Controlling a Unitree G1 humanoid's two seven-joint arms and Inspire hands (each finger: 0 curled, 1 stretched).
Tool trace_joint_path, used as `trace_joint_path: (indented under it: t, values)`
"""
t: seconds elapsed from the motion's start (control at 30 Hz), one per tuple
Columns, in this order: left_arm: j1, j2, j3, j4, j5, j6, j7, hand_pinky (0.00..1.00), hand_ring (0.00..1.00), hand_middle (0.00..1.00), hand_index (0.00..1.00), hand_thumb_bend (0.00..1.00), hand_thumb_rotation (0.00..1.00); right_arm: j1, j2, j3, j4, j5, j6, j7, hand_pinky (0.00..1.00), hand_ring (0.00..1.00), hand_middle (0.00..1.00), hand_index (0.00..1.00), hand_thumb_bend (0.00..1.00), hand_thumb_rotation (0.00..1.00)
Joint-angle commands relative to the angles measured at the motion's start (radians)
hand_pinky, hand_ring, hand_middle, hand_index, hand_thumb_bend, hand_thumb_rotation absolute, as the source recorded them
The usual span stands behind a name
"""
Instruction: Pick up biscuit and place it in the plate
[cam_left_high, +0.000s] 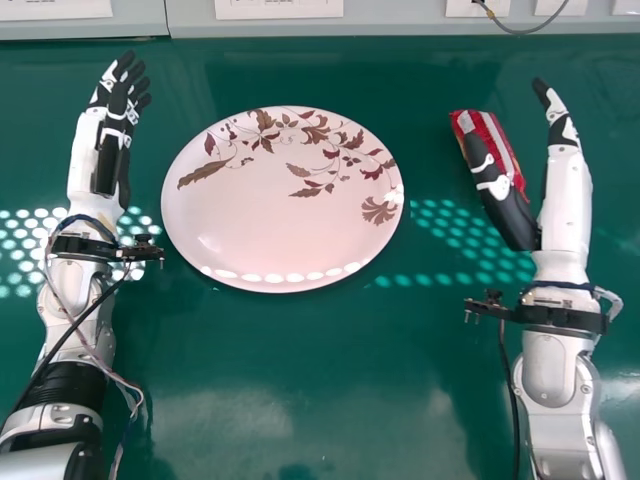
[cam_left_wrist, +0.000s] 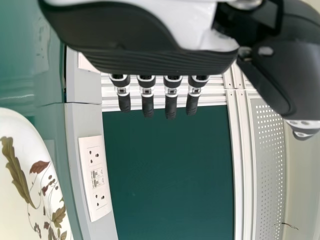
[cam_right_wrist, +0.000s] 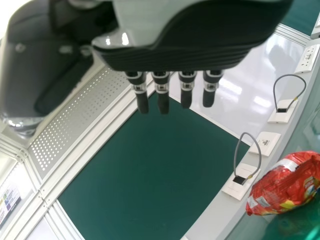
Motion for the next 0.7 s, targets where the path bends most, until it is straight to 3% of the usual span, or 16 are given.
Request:
trace_joint_path:
  t: [0.0, 0.43, 0.53, 0.67]
  values:
    - [0.032, -0.027, -0.002, 0.028, 0.007, -0.010, 0.004, 1.00, 1.00, 1.00, 1.00, 1.00, 0.76, 0.004, -0.007, -0.005, -0.006, 0.002, 0.001, 0.004, 1.00, 1.00, 1.00, 1.00, 1.00, 0.68]
    - [0.031, -0.021, -0.001, 0.035, 0.018, -0.024, 0.015, 1.00, 1.00, 1.00, 1.00, 1.00, 0.77, -0.003, -0.015, -0.008, -0.016, -0.014, 0.037, 0.025, 1.00, 1.00, 1.00, 1.00, 1.00, 0.68]
    - [0.023, -0.022, -0.001, 0.041, 0.019, -0.023, 0.017, 1.00, 1.00, 1.00, 1.00, 1.00, 0.76, -0.021, -0.028, -0.015, -0.042, -0.020, 0.114, 0.081, 0.98, 1.00, 1.00, 1.00, 1.00, 0.67]
    - [0.018, -0.019, -0.005, 0.046, 0.039, -0.030, 0.034, 1.00, 1.00, 1.00, 1.00, 1.00, 0.78, -0.062, -0.064, -0.045, -0.066, -0.005, 0.229, 0.172, 0.83, 0.99, 1.00, 1.00, 1.00, 0.63]
